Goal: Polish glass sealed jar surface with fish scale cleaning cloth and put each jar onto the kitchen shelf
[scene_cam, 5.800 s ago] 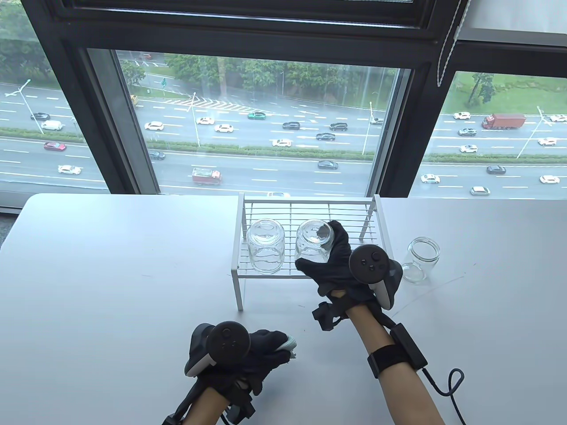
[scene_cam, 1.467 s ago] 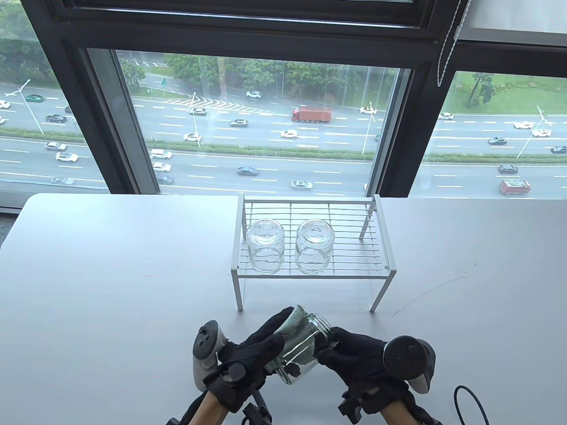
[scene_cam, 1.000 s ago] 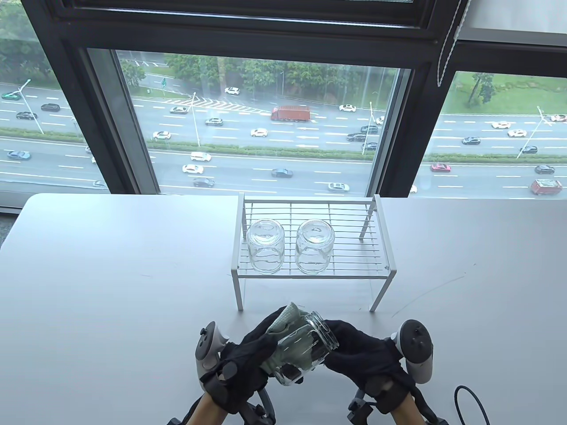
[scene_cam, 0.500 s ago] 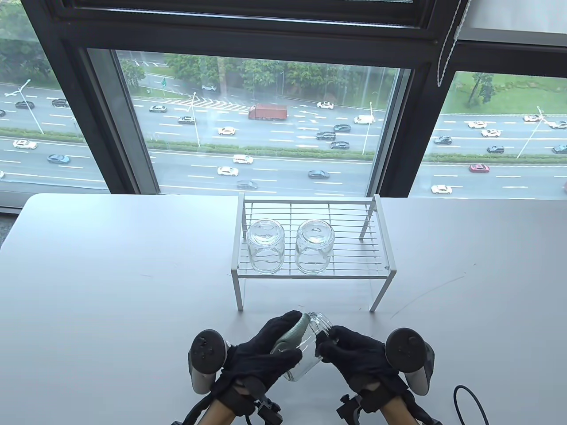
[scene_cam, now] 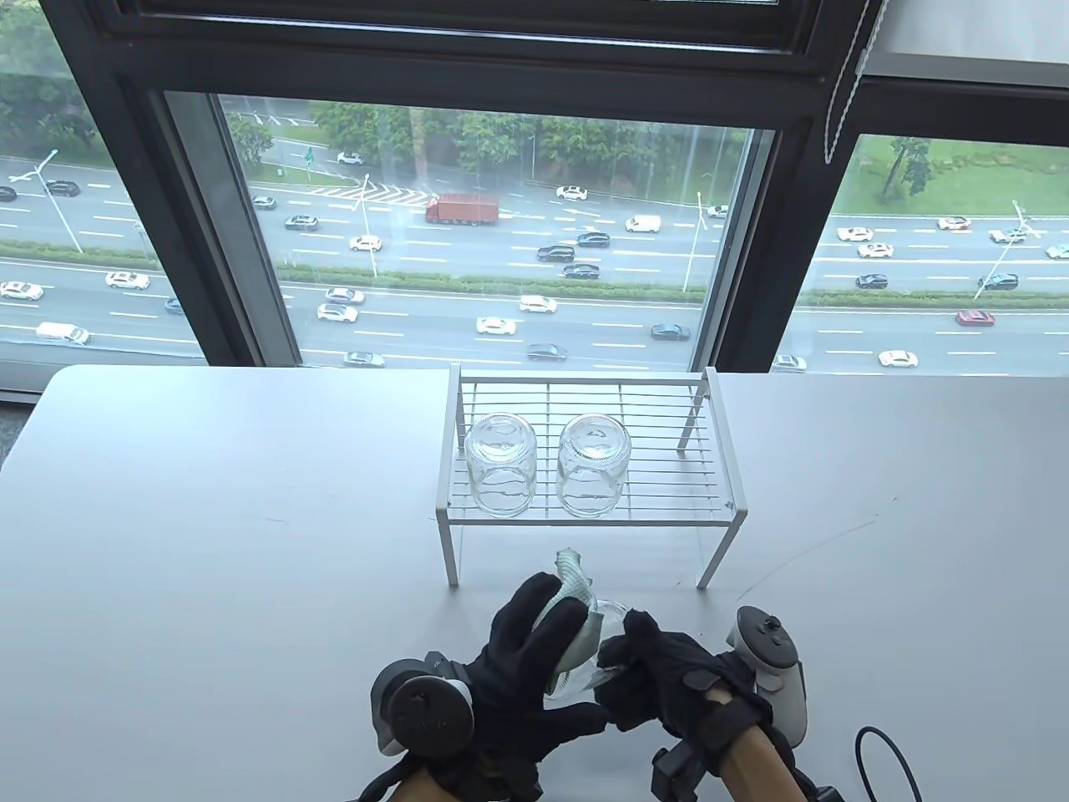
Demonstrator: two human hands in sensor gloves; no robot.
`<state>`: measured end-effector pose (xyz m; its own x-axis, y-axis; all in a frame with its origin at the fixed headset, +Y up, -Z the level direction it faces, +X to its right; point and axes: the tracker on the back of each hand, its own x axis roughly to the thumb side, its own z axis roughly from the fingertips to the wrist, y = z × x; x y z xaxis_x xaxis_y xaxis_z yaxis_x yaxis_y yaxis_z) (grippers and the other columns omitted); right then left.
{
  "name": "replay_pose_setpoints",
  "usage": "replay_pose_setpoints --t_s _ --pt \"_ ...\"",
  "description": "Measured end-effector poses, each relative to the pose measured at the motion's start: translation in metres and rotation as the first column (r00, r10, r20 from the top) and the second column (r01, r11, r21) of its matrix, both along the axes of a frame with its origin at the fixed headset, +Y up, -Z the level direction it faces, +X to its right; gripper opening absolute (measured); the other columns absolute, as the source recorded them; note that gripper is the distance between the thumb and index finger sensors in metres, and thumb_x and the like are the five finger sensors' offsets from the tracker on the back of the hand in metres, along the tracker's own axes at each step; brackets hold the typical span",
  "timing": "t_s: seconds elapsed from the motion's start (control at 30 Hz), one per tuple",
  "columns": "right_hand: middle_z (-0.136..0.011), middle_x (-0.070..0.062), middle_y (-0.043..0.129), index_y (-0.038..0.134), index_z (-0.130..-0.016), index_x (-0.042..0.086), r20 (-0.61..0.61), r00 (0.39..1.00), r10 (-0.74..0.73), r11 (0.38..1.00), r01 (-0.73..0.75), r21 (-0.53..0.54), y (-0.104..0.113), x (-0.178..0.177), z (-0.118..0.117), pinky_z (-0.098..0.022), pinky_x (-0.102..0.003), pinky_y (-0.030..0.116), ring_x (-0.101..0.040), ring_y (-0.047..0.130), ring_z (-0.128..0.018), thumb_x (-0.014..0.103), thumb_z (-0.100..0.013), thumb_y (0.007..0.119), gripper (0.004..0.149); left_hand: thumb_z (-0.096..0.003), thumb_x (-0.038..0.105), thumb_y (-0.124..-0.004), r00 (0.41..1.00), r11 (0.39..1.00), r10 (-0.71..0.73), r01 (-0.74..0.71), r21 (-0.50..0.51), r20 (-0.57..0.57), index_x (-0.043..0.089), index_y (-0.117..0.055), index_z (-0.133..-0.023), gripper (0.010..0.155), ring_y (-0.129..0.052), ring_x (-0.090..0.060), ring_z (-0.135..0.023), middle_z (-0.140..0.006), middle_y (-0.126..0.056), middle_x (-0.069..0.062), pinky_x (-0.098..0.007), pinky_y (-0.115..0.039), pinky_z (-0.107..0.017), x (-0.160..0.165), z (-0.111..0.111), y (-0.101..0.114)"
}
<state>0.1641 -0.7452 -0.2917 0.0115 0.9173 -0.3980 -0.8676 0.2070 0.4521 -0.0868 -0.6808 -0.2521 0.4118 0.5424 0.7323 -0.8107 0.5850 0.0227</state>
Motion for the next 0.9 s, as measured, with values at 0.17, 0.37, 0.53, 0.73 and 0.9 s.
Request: replay_pose_setpoints --t_s 0.17,0.37,0.53,0.73,0.9 --pt "-0.056 -0.009 0.107 0.088 -0.085 0.016 -0.024 0.993 0.113 0.975 -0.106 0.193 0.017 -0.004 0.0 -0.04 -0.046 0.086 -0.025 0.106 -0.045 0.061 -0.043 0.075 0.062 -0.0384 0.061 -0.097 0.989 0.991 0.126 -0.13 -0.043 -0.082 0.034 -0.047 -0.11 0.091 -0.081 -0.054 -0.08 -0.106 -0.058 -0.03 -0.051 -0.091 -0.047 -0.013 -0.003 0.002" --pt "-0.053 -0.003 0.107 0.08 -0.092 0.013 0.379 0.811 0.445 0.6 -0.584 0.547 0.062 0.011 0.012 -0.04 -0.045 0.086 -0.023 0.106 -0.043 0.067 -0.04 0.076 0.075 -0.0397 0.061 -0.096 0.953 0.931 0.28 -0.298 -0.211 -0.111 0.032 -0.049 -0.11 0.09 -0.083 -0.054 -0.078 -0.104 -0.06 -0.031 -0.05 -0.093 -0.044 -0.026 -0.012 -0.007" --pt "-0.111 -0.021 0.06 0.049 -0.11 0.023 0.364 0.872 0.328 0.31 -0.463 0.83 0.079 -0.009 0.031 -0.07 -0.058 0.06 -0.044 0.067 -0.097 0.061 -0.039 0.086 0.089 -0.0402 0.062 -0.096 0.942 0.906 0.309 -0.333 -0.262 -0.131 0.032 -0.05 -0.11 0.089 -0.084 -0.054 -0.077 -0.104 -0.062 -0.031 -0.049 -0.094 -0.043 -0.027 -0.016 -0.013" --pt "-0.115 -0.017 0.049 0.035 -0.11 0.018 0.666 0.551 0.502 -0.299 -0.612 0.732 0.075 -0.053 0.057 -0.073 -0.06 0.054 -0.043 0.059 -0.103 0.063 -0.032 0.088 0.105 -0.0405 0.062 -0.096 0.921 0.845 0.377 -0.384 -0.373 -0.096 0.031 -0.05 -0.11 0.089 -0.084 -0.054 -0.076 -0.103 -0.062 -0.031 -0.049 -0.094 -0.043 -0.02 -0.016 -0.02" --pt "-0.11 -0.017 0.057 0.037 -0.109 0.015 0.715 0.493 0.495 -0.341 -0.647 0.682 0.069 -0.059 0.056 -0.068 -0.059 0.064 -0.042 0.071 -0.095 0.061 -0.031 0.092 0.106 -0.0405 0.062 -0.096 0.928 0.833 0.355 -0.369 -0.413 -0.115 0.03 -0.05 -0.11 0.089 -0.084 -0.055 -0.076 -0.103 -0.061 -0.032 -0.05 -0.094 -0.043 -0.013 -0.013 -0.025"
